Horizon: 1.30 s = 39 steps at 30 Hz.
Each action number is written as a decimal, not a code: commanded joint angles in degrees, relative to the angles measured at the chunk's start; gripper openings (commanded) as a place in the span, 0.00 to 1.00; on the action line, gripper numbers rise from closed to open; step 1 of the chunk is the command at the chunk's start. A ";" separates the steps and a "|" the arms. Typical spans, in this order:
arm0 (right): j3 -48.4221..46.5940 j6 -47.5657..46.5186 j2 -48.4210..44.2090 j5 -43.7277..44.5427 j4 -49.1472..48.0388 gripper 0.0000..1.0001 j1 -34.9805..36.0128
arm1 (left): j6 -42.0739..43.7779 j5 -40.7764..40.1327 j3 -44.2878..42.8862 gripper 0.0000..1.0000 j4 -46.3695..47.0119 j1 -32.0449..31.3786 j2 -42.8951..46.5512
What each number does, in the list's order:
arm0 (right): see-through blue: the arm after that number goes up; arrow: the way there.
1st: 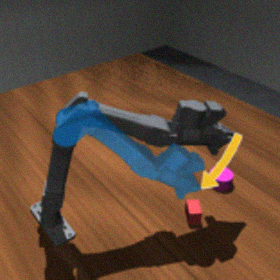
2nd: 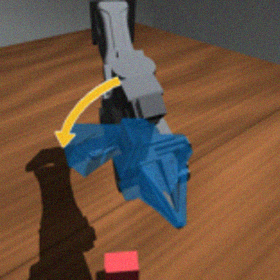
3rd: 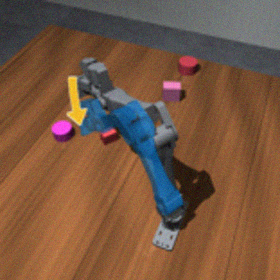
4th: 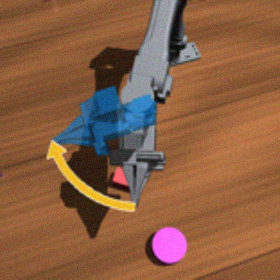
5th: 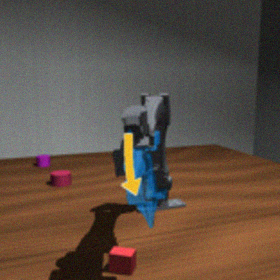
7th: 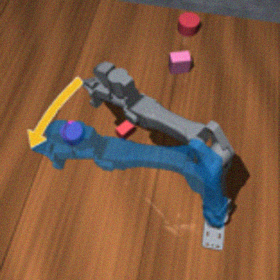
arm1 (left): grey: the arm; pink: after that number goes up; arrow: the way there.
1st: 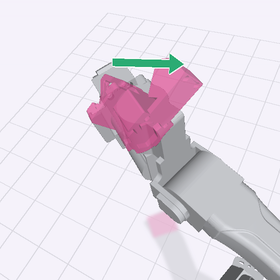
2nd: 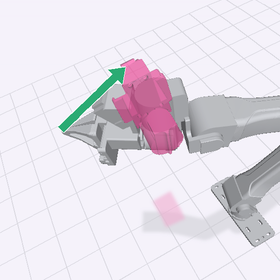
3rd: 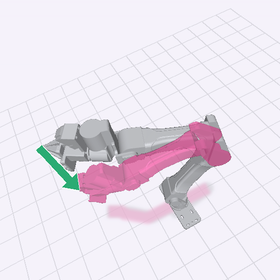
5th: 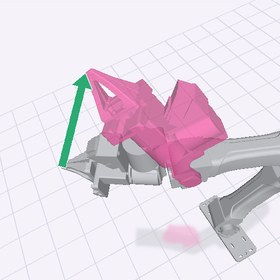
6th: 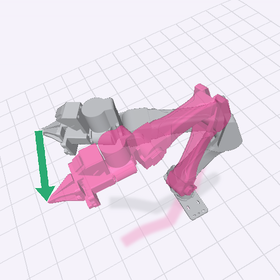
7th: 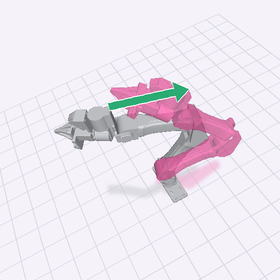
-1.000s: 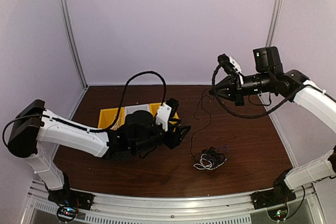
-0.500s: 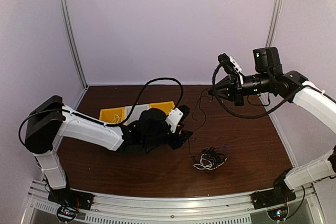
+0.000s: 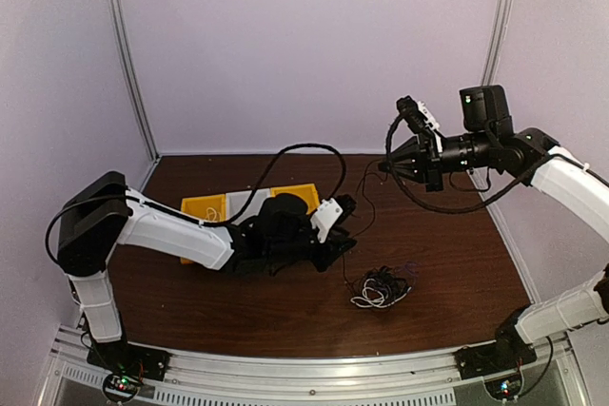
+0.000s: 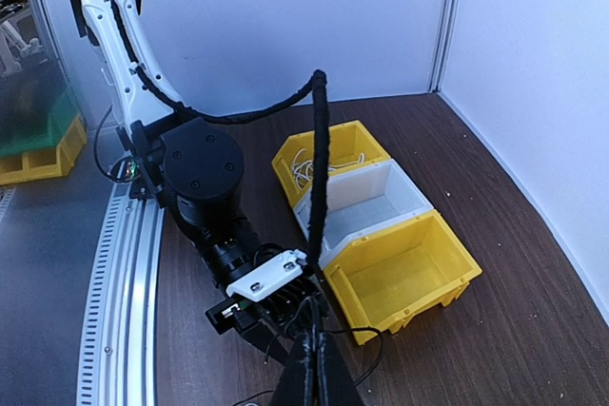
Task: Untangle the cables
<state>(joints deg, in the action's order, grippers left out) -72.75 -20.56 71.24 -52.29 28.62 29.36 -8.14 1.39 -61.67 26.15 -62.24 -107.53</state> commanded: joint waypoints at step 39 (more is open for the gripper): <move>24.40 -9.24 1.06 2.82 -9.92 0.57 -6.94 | -0.59 -31.43 -23.18 0.00 -45.88 4.96 27.97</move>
<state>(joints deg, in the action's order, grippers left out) -49.12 -28.58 74.22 -51.18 18.87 22.15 -7.35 -25.71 -82.56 -12.75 -58.39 -77.41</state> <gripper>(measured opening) 0.569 0.015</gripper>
